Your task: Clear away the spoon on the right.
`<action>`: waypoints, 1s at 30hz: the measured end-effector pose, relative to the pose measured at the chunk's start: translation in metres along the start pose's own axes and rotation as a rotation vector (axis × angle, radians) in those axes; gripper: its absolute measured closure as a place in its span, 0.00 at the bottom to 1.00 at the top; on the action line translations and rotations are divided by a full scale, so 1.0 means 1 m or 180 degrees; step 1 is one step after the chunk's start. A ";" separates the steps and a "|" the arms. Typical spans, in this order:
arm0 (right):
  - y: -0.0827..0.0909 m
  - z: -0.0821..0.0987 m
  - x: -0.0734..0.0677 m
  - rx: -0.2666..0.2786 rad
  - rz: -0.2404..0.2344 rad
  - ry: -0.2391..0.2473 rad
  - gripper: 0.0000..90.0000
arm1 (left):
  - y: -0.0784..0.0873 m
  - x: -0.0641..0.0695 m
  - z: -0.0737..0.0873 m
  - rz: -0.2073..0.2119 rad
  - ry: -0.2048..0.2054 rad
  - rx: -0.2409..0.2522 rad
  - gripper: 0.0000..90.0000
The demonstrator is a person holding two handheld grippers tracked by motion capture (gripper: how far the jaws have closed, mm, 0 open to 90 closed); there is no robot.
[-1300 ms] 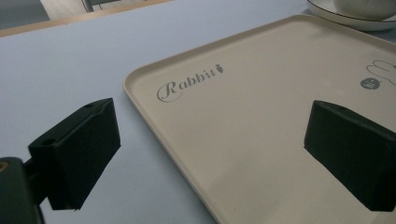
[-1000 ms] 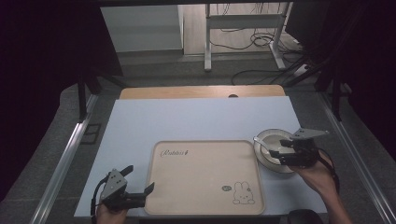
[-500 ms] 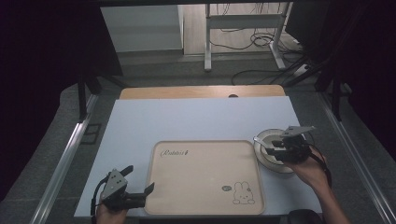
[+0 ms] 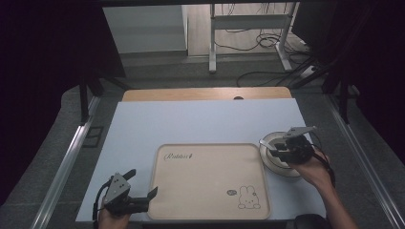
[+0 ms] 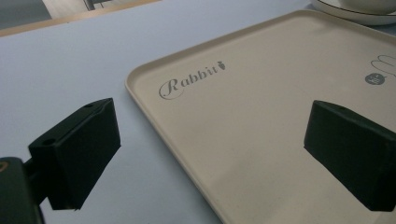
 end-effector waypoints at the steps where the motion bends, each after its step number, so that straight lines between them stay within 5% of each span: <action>1: -0.001 0.000 0.000 -0.0007 -0.0004 0.0002 0.70 | 0.000 0.000 0.000 -0.0001 -0.0002 0.0000 0.04; 11: -0.006 -0.001 0.002 -0.0101 -0.0013 0.0022 0.76 | 0.000 0.000 0.000 -0.0006 -0.0011 -0.0003 0.04; 30: 0.000 -0.003 0.003 -0.0015 -0.0029 -0.0071 0.89 | -0.001 0.001 0.001 -0.0008 -0.0037 -0.0023 0.04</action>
Point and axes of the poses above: each handheld gripper's, and its own axes: y roughly backward along the jaws, z roughly out of its underside, x roughly to its right, the point moved 7 cm from there along -y, roughly forward along the jaws, and after that the axes turned 14 degrees about -z, right-handed, at the moved point
